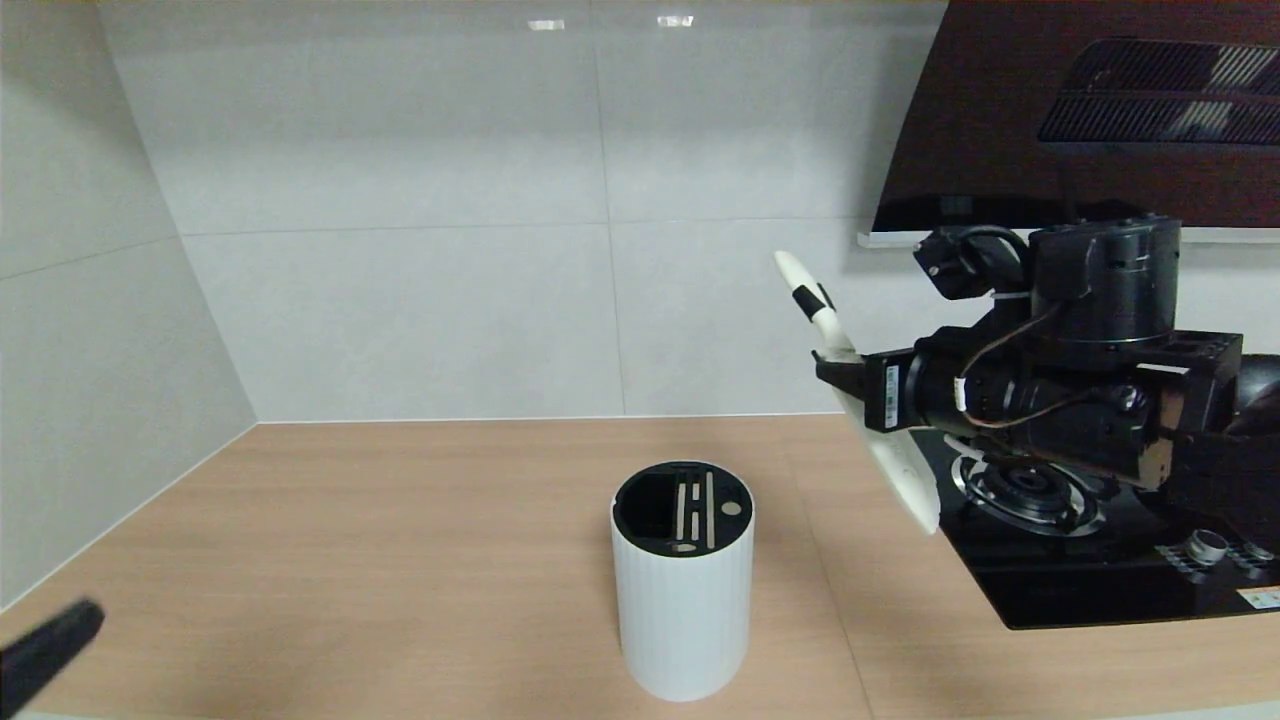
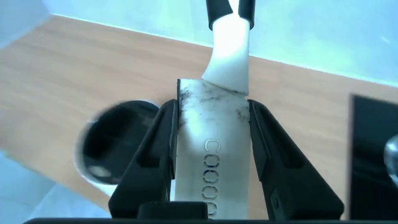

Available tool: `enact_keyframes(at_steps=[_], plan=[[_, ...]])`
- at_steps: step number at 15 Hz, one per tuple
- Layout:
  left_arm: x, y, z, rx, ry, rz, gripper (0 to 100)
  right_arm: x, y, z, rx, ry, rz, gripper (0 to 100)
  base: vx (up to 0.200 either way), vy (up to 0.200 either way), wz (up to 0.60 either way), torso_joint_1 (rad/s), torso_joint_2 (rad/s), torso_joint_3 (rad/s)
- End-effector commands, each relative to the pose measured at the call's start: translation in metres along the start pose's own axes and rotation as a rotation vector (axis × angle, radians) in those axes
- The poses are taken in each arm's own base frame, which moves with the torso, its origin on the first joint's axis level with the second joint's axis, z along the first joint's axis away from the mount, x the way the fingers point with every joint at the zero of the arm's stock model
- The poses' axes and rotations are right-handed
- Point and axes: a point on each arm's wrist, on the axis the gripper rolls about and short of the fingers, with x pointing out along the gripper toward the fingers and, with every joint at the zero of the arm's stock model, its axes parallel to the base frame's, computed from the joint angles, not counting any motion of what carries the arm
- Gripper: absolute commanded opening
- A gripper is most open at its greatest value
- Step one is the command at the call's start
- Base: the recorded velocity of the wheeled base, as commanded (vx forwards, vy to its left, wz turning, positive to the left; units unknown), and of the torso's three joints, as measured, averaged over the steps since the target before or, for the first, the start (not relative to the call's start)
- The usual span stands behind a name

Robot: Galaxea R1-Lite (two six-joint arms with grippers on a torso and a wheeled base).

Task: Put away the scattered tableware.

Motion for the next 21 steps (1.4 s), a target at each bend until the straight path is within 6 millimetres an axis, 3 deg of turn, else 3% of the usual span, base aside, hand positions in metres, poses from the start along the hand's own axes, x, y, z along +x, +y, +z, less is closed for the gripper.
enact_keyframes(at_steps=[1, 2, 5, 6, 10, 15, 21], plan=[[0.120, 0.016, 0.059, -0.098, 0.106, -0.131, 100, -0.003, 0.015, -0.001, -0.010, 0.001, 0.045, 0, 0.000, 0.000, 0.00, 0.000, 0.00, 0.000], [0.153, -0.004, 0.052, -0.204, 0.146, -0.242, 100, -0.005, 0.028, -0.007, -0.022, 0.017, 0.080, 0, 0.000, 0.000, 0.00, 0.000, 0.00, 0.000], [0.208, -0.051, 0.014, -0.369, 0.241, -0.384, 100, -0.006, 0.056, -0.016, -0.012, 0.046, 0.156, 0, 0.000, 0.000, 0.00, 0.000, 0.00, 0.000], [0.215, -0.058, 0.008, -0.394, 0.225, -0.393, 100, -0.007, 0.061, -0.018, -0.002, 0.051, 0.166, 0, 0.000, 0.000, 0.00, 0.000, 0.00, 0.000], [0.223, -0.091, -0.015, -0.514, 0.224, -0.491, 100, -0.016, 0.083, -0.023, 0.022, 0.060, 0.204, 0, 0.000, 0.000, 0.00, 0.000, 0.00, 0.000], [0.227, -0.097, -0.010, -0.702, 0.254, -0.563, 100, -0.020, 0.089, -0.023, 0.026, 0.050, 0.196, 0, 0.000, 0.000, 0.00, 0.000, 0.00, 0.000], [0.243, -0.101, -0.021, -0.704, 0.235, -0.524, 100, -0.030, 0.103, -0.028, 0.013, 0.061, 0.250, 0, 0.000, 0.000, 0.00, 0.000, 0.00, 0.000]])
